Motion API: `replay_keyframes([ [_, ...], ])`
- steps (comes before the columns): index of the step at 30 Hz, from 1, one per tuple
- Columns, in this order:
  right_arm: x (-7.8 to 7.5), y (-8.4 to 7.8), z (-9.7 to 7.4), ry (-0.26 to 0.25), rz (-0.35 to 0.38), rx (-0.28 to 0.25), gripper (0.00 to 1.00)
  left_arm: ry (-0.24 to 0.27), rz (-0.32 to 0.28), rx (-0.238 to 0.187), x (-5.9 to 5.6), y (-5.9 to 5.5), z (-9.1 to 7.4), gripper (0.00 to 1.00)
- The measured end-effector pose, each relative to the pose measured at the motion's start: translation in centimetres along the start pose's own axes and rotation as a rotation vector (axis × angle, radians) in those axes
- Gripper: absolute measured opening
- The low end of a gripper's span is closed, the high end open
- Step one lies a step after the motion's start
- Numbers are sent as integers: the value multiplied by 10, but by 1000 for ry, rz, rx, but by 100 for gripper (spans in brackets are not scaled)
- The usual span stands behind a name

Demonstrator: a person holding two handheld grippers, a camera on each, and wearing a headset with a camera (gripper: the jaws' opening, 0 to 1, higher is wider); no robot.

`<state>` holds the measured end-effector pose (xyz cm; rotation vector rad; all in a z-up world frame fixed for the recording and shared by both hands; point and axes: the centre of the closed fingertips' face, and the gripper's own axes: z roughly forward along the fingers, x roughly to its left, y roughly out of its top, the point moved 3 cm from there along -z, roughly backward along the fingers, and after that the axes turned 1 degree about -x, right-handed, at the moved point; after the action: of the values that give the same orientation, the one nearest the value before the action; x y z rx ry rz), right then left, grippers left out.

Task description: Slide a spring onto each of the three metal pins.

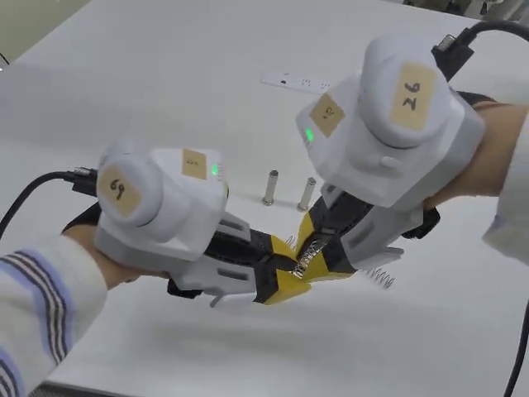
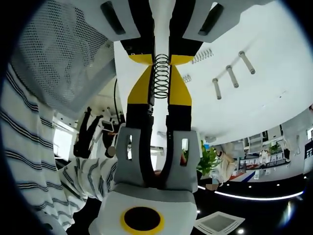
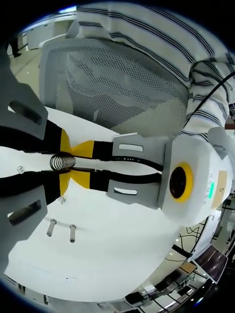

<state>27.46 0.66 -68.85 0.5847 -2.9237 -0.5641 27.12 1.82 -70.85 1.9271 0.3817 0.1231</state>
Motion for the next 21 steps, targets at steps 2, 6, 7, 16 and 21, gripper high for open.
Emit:
replay_keyframes([
  [2, 0, 0, 1, 0, 3, 0, 8, -1, -1, 4, 0, -1, 0, 2],
  [6, 2, -1, 5, 3, 10, 9, 8, -3, -6, 13, -1, -4, 1, 2],
  [7, 2, 0, 5, 4, 11, 10, 8, -3, -7, 14, -1, -4, 1, 2],
  [16, 0, 2, 7, 4, 31, -3, 8, -1, -2, 24, 0, -5, -3, 3],
  [21, -2, 4, 6, -5, 28, -17, 8, 10, 2, 23, 2, -5, -5, 3],
])
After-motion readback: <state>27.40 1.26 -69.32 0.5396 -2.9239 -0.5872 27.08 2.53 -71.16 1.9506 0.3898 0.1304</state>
